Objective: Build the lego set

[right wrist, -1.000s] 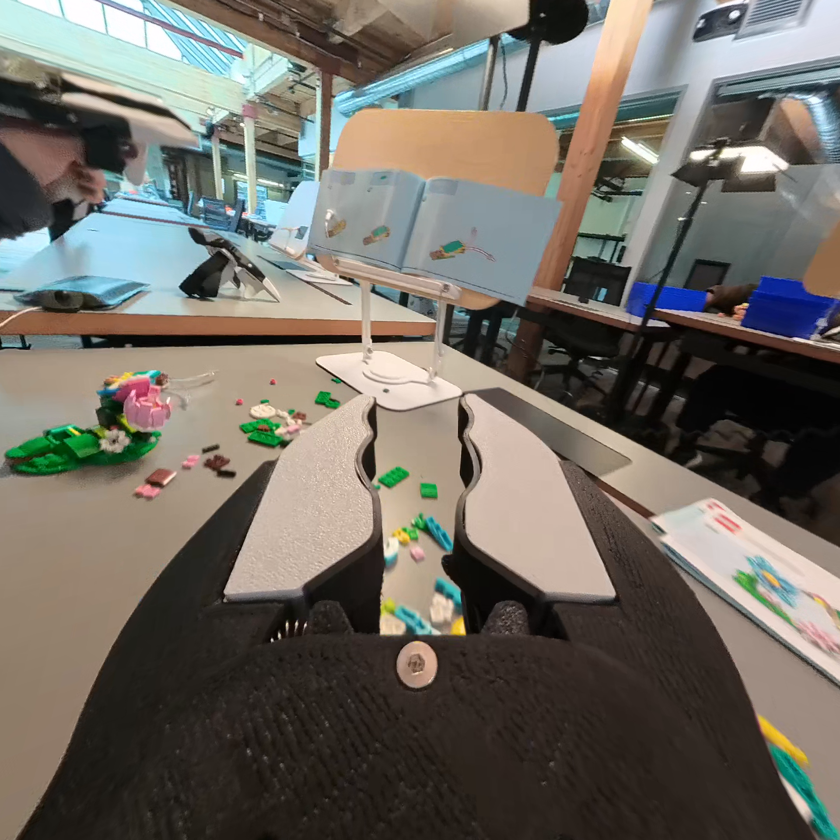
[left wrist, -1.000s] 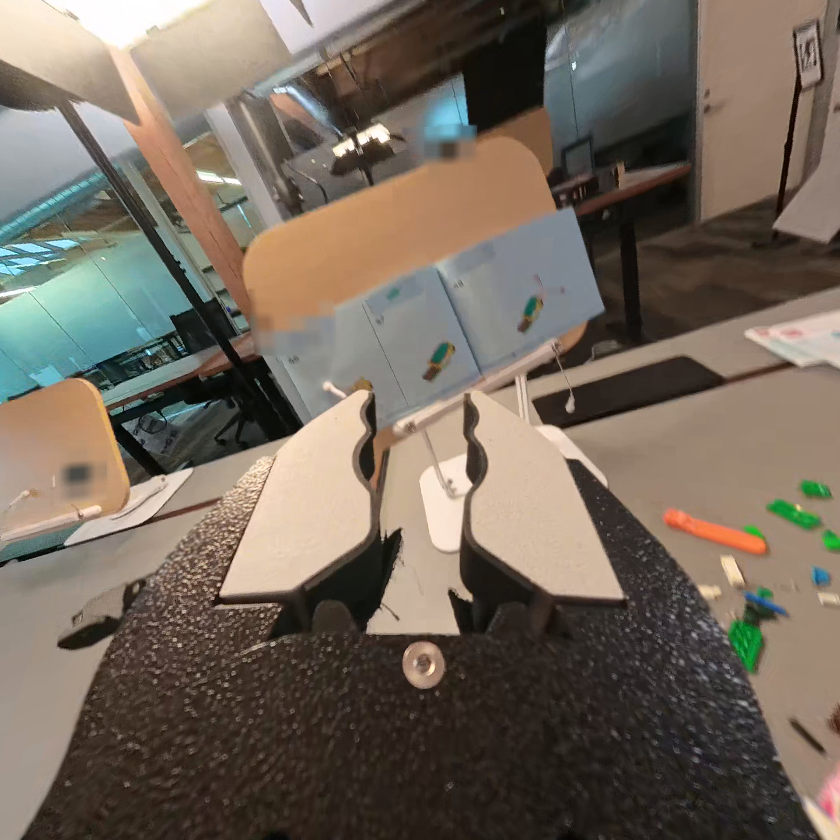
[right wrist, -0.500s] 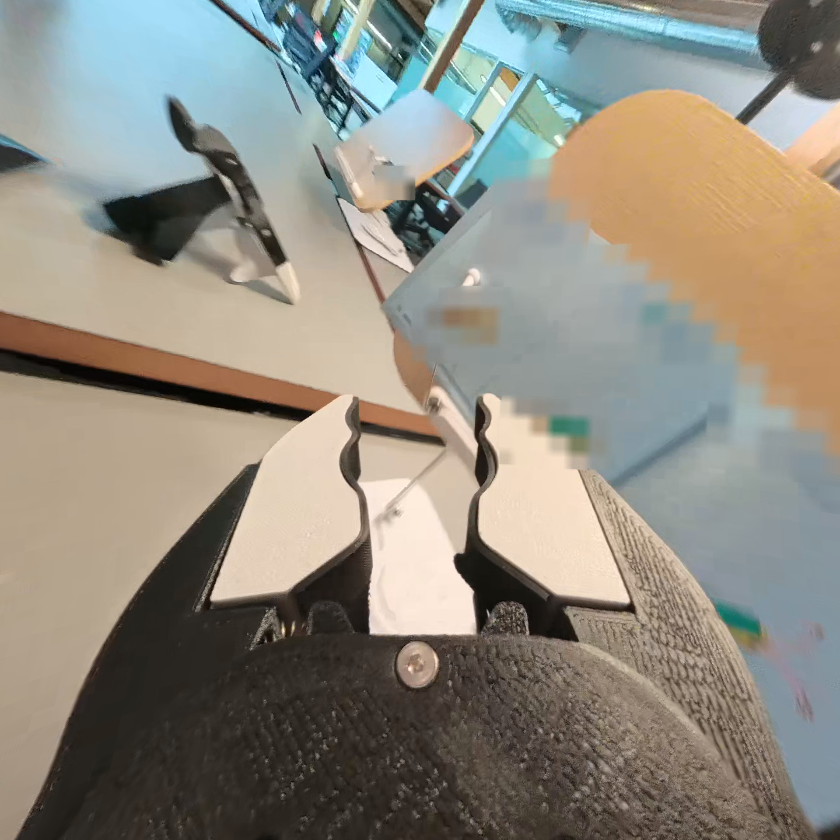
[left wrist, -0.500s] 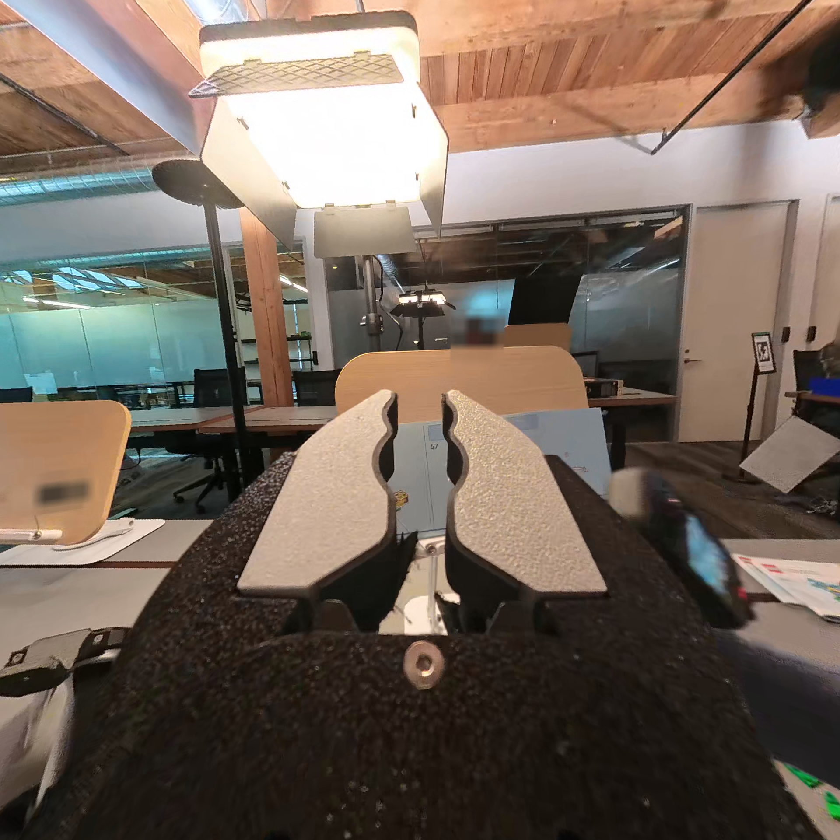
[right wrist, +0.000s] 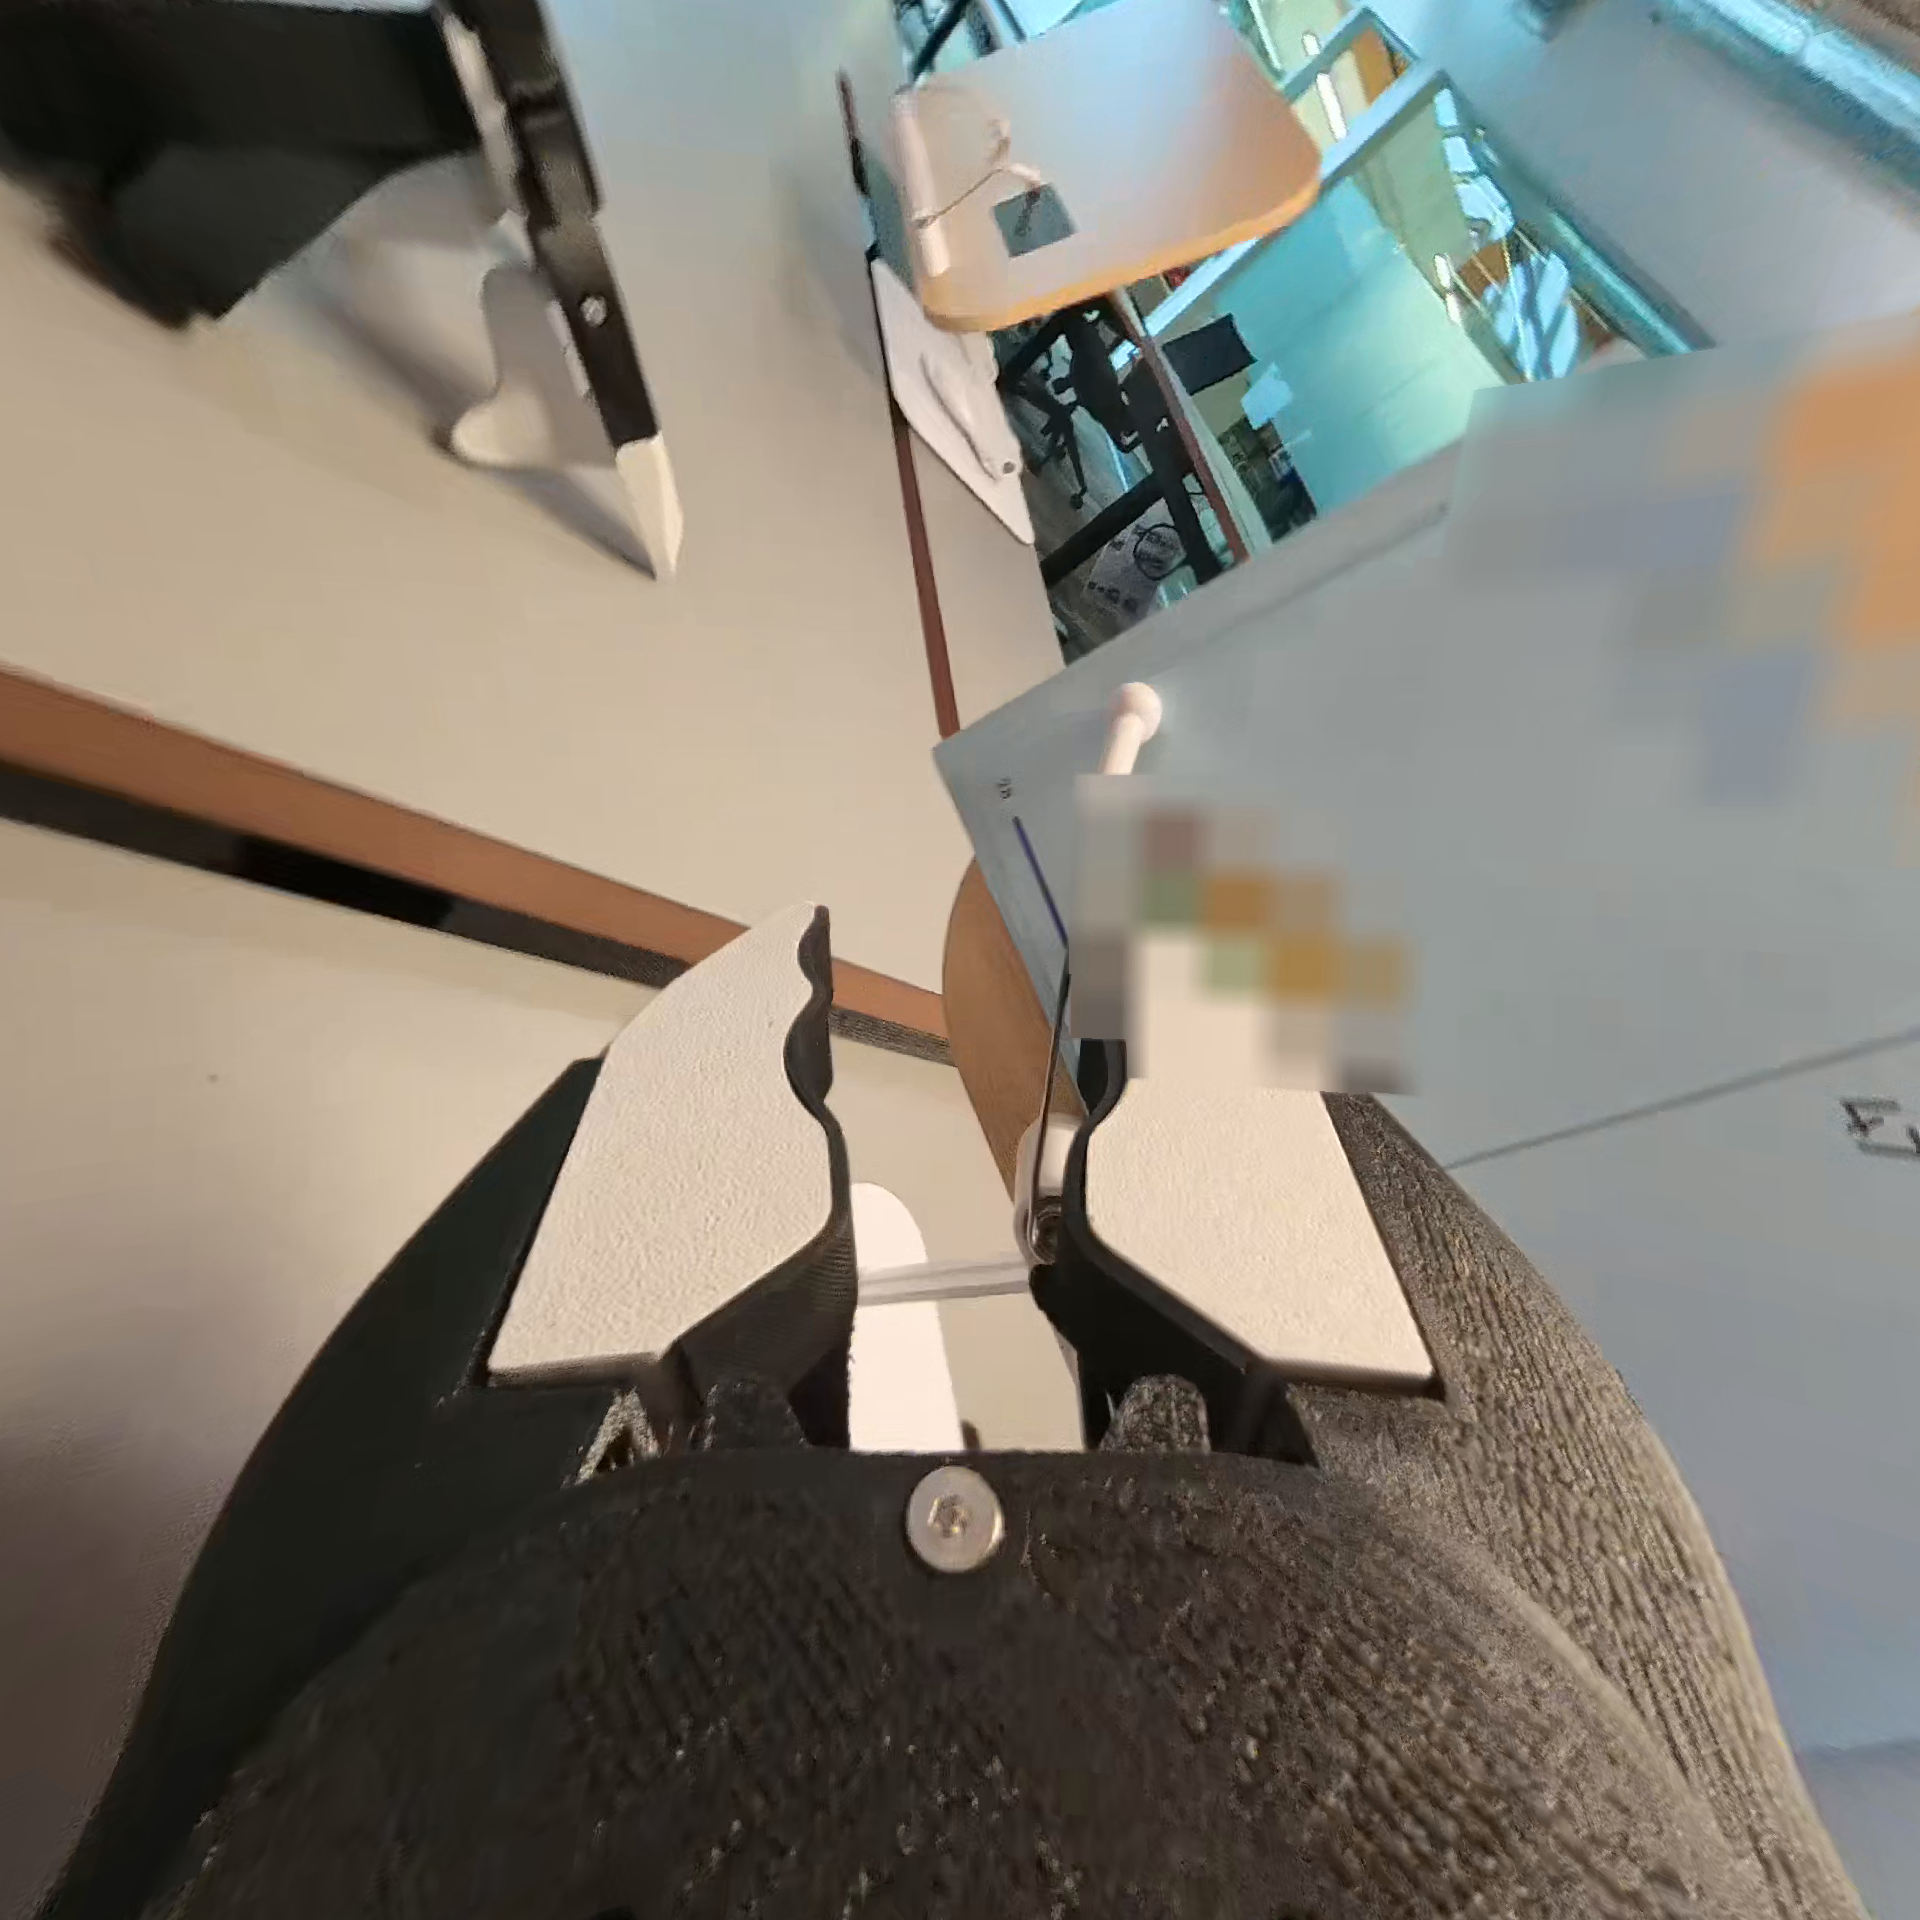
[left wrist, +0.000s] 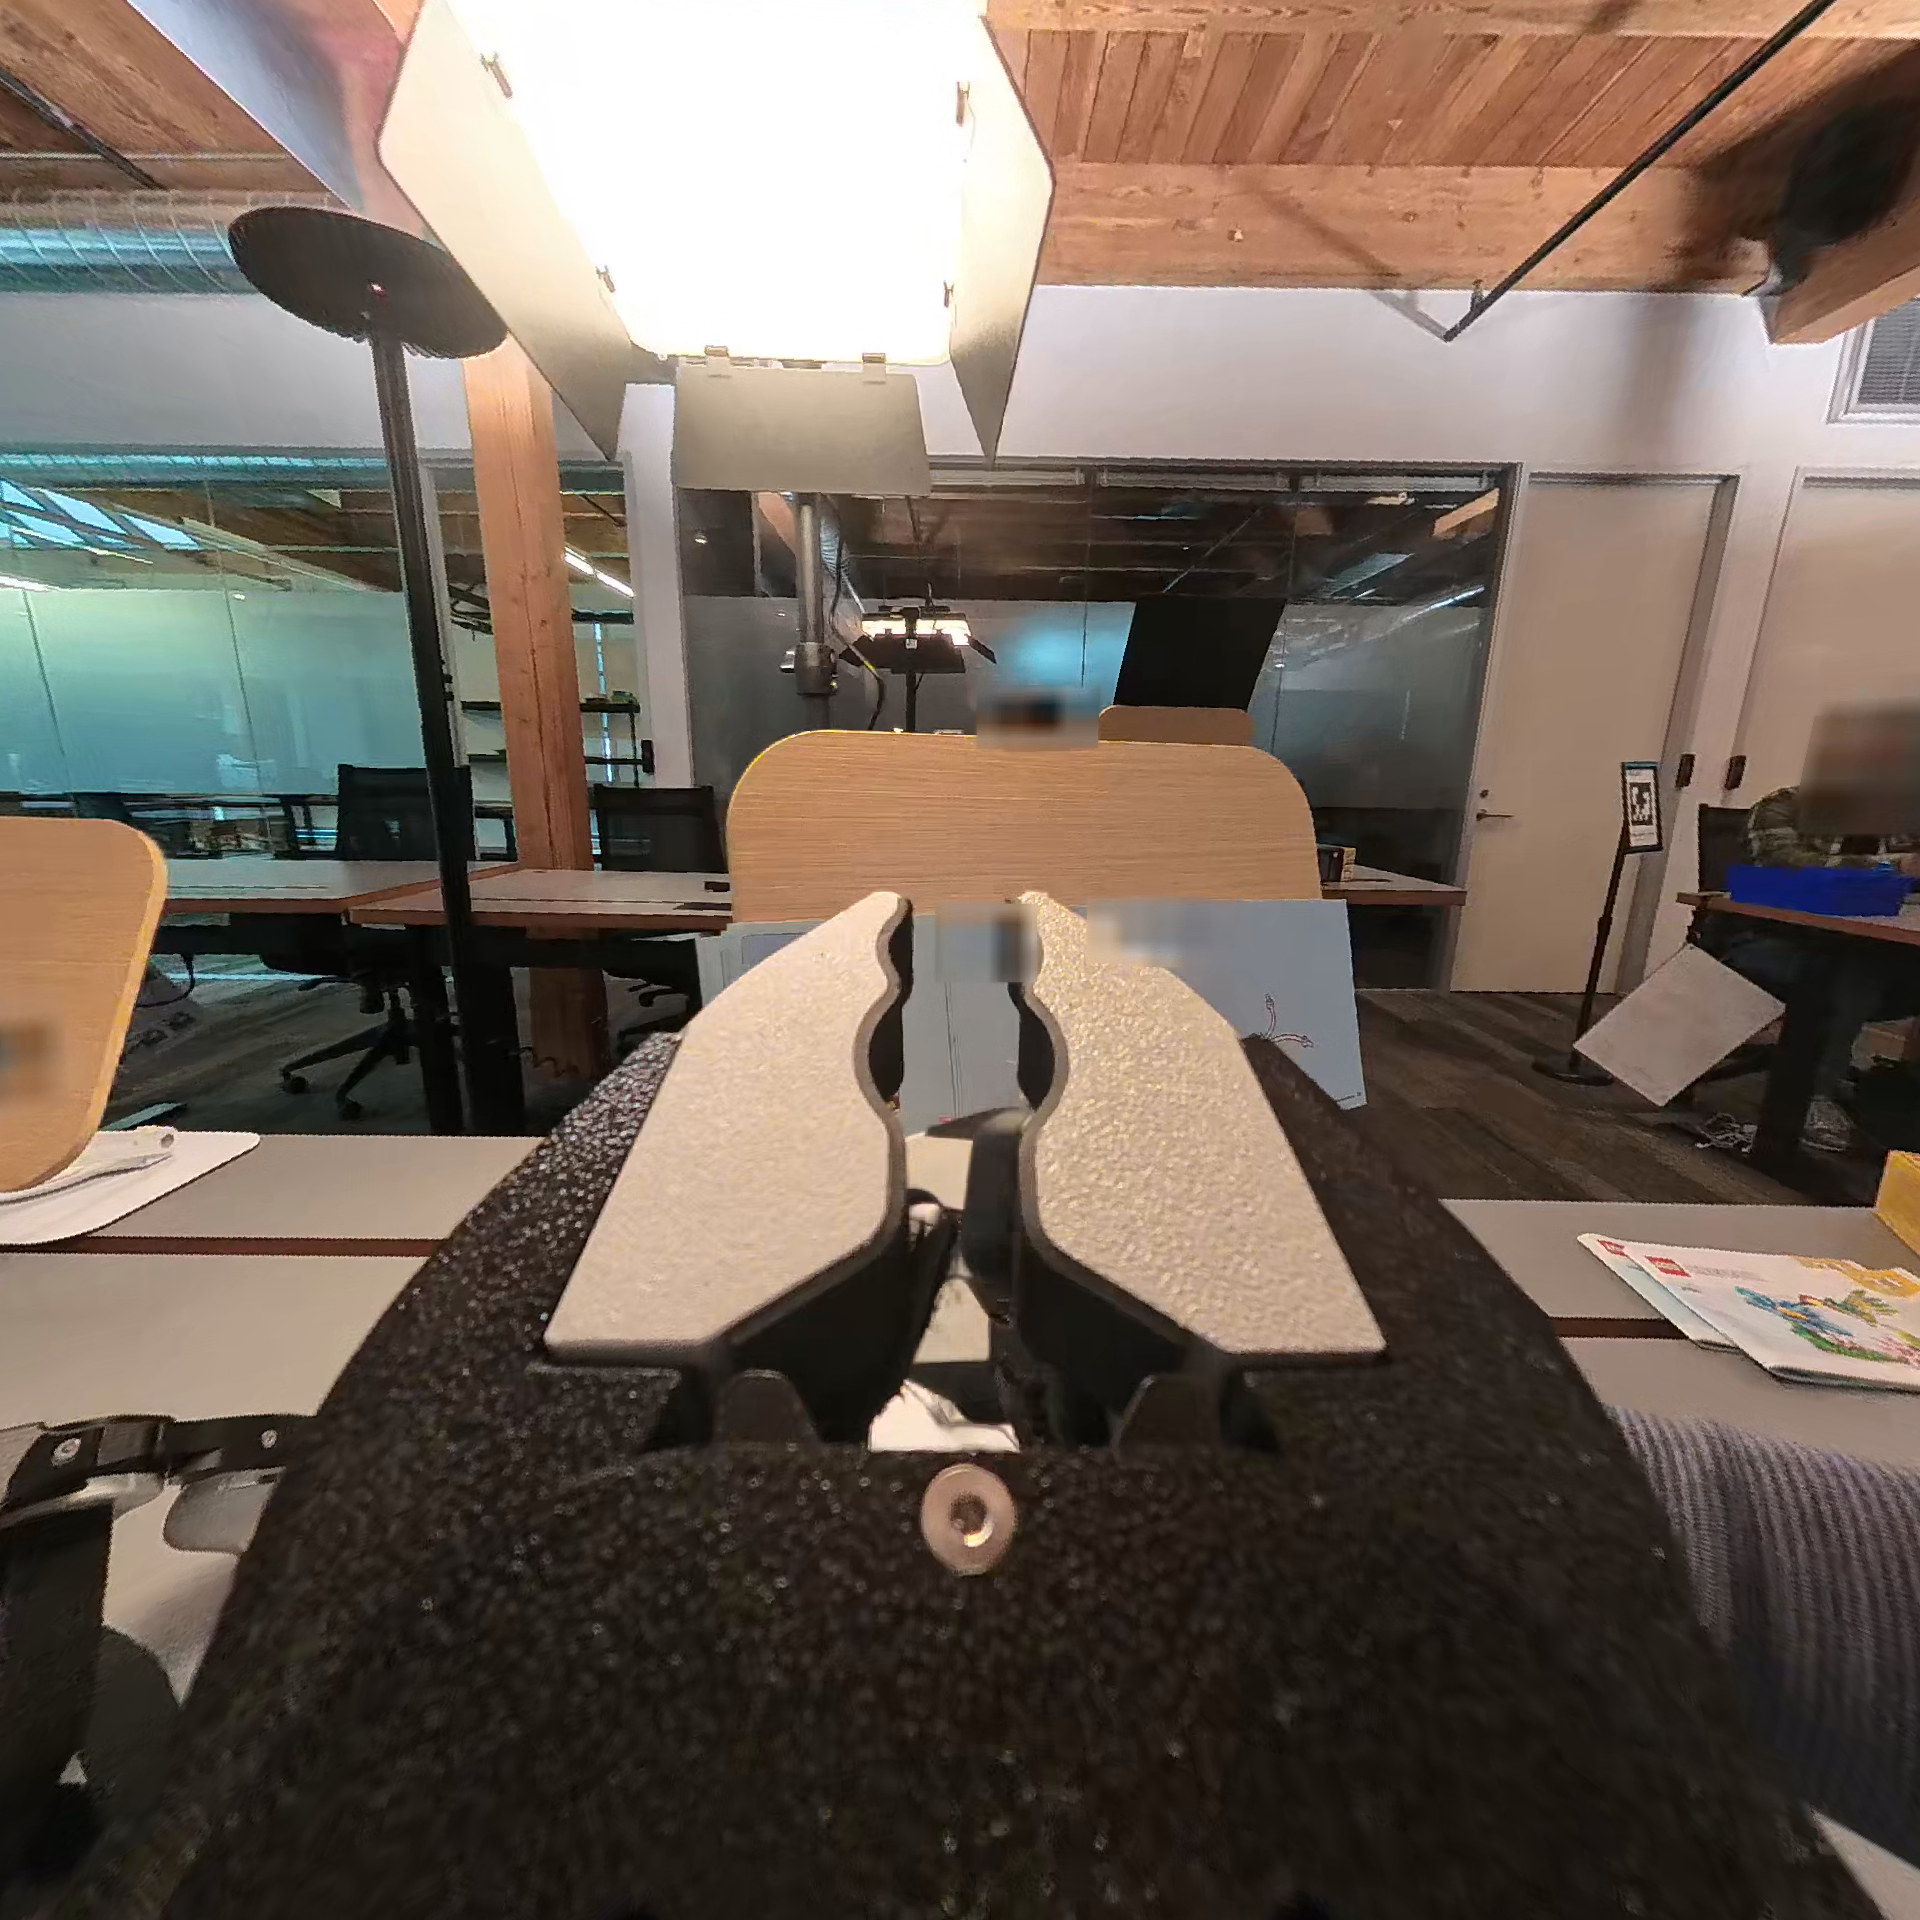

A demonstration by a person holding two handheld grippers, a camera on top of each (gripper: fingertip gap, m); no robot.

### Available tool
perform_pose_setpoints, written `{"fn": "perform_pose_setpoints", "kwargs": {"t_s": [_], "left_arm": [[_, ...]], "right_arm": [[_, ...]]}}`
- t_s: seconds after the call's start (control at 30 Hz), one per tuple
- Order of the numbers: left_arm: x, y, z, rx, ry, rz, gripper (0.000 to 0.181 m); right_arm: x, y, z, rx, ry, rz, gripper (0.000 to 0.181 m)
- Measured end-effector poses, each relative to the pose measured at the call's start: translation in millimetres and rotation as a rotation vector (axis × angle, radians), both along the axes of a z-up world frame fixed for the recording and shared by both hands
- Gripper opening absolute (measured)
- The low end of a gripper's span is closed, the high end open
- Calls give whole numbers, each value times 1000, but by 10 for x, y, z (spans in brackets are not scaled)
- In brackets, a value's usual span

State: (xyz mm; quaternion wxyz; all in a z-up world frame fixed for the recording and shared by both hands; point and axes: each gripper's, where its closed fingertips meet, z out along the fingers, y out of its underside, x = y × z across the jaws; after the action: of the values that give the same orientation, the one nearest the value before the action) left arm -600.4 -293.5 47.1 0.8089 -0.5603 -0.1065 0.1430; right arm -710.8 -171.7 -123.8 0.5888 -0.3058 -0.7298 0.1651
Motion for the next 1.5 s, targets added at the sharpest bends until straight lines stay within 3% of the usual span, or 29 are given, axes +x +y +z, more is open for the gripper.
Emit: {"fn": "perform_pose_setpoints", "kwargs": {"t_s": [0.2,0.67,0.77,0.83,0.9,1.03,1.2,1.3,1.5], "left_arm": [[45,133,-44,-37,12,-11,16],[219,368,-52,-112,106,26,13],[264,336,4,-86,114,17,10],[299,317,26,-81,127,16,10],[303,292,39,-85,142,35,10],[321,264,72,-59,147,26,9],[331,289,52,-60,131,-11,8],[345,298,48,-60,130,-27,8],[376,321,36,-69,139,-40,6]], "right_arm": [[49,-27,-202,347,-106,92,36],[159,41,-435,775,-305,230,39],[161,37,-378,881,-251,208,39],[184,8,-190,906,-96,134,38],[338,-3,22,802,75,57,42],[955,250,308,364,337,-24,42],[2009,1293,762,-116,754,-276,31],[2317,1848,689,-322,793,-382,30],[2391,2375,536,-851,832,-291,39]]}}
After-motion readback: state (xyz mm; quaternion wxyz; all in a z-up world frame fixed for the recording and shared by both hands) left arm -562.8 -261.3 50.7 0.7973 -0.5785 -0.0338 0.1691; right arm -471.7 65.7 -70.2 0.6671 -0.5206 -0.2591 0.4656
